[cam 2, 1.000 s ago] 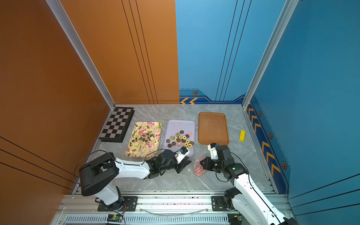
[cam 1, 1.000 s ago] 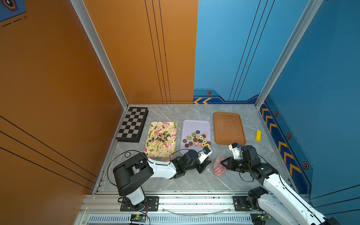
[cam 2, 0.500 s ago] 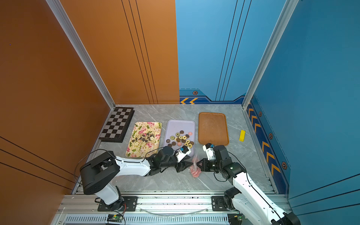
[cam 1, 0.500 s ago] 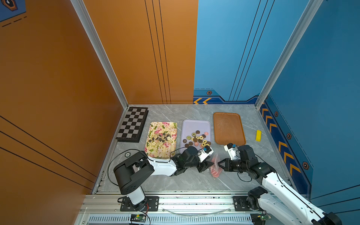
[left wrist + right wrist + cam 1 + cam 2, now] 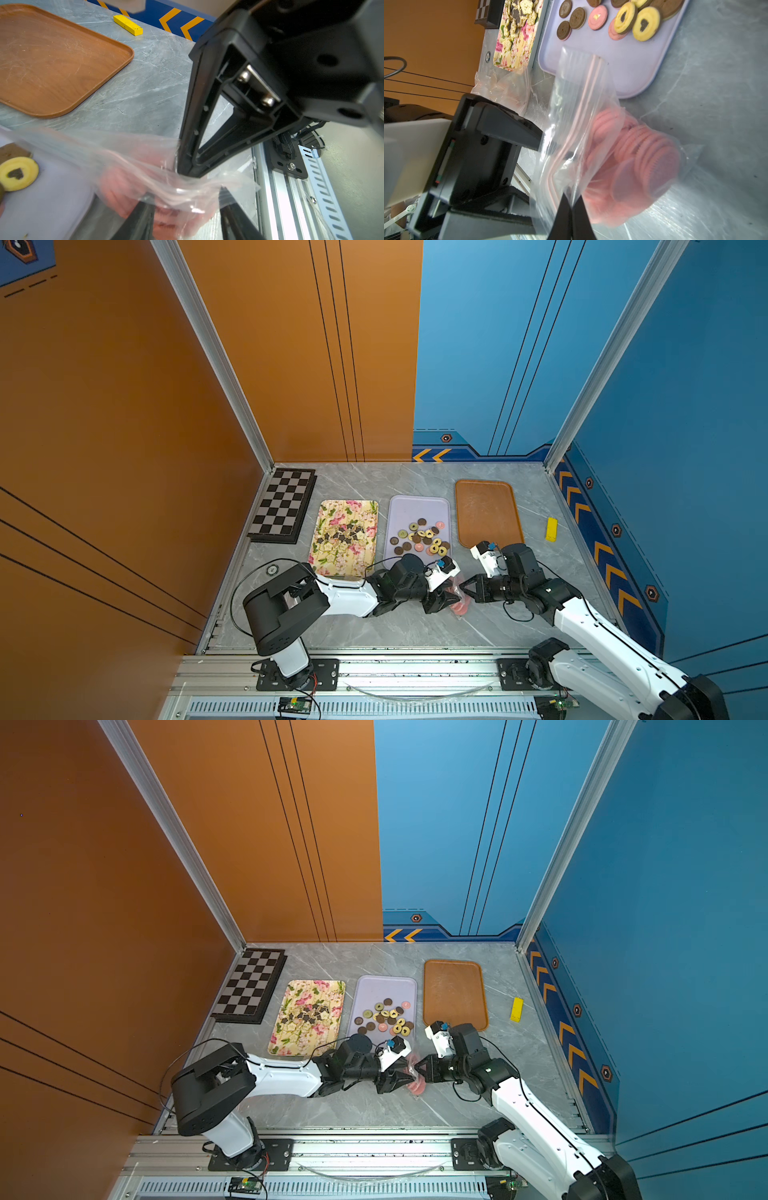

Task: Pour cookies out of the ziploc bag
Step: Open the ziploc bag at the center of the board.

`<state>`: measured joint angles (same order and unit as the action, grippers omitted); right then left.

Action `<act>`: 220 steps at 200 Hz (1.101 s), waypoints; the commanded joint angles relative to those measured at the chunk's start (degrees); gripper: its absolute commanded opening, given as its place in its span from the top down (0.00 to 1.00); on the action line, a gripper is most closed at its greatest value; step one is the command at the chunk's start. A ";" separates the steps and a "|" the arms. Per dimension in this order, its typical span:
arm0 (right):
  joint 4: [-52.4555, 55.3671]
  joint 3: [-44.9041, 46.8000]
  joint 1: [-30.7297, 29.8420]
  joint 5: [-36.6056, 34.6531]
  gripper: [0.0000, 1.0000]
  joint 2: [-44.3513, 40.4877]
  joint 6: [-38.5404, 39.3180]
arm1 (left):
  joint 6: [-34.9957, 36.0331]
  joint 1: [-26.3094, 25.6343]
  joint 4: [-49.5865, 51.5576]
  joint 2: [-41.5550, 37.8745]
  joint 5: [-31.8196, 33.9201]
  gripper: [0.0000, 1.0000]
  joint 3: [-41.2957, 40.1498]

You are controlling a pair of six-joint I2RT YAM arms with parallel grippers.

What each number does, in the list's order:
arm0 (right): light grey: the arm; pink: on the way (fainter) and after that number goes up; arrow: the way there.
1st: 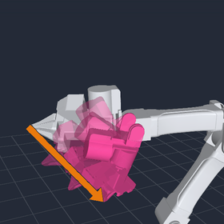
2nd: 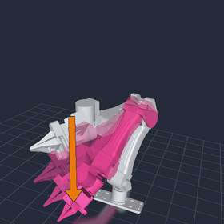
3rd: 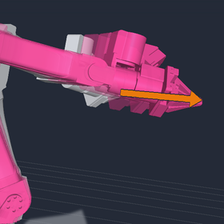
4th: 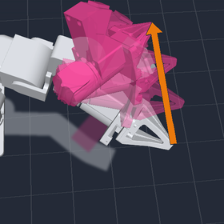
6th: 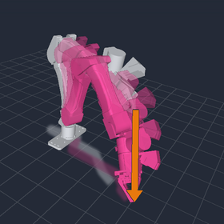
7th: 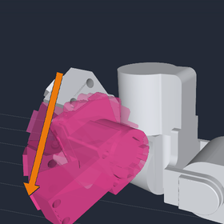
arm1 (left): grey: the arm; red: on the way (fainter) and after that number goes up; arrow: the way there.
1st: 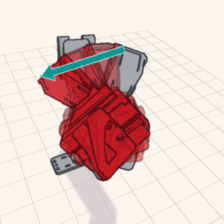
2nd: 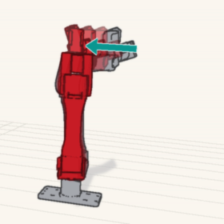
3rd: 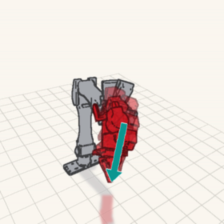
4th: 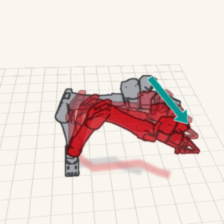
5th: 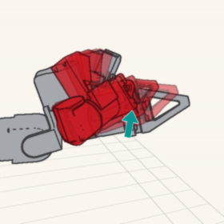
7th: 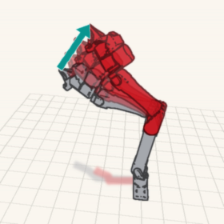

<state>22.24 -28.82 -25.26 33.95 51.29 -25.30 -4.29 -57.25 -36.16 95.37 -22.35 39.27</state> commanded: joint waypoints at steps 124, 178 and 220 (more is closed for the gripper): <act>2.65 -2.38 -1.28 -5.33 1.00 -0.17 0.78 | 1.66 -0.55 0.57 -3.01 10.71 1.00 -1.01; 6.45 -1.95 3.24 -12.71 1.00 -0.13 -1.83 | -1.35 -1.84 0.57 -2.88 23.58 1.00 -3.35; 8.68 -1.33 5.03 -16.41 1.00 -1.14 -3.03 | -3.13 -3.42 0.23 -1.81 29.27 1.00 -4.30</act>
<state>24.95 -29.85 -22.48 26.50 51.22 -26.59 -5.28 -60.93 -37.95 93.21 -2.33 37.45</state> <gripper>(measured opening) 0.047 0.042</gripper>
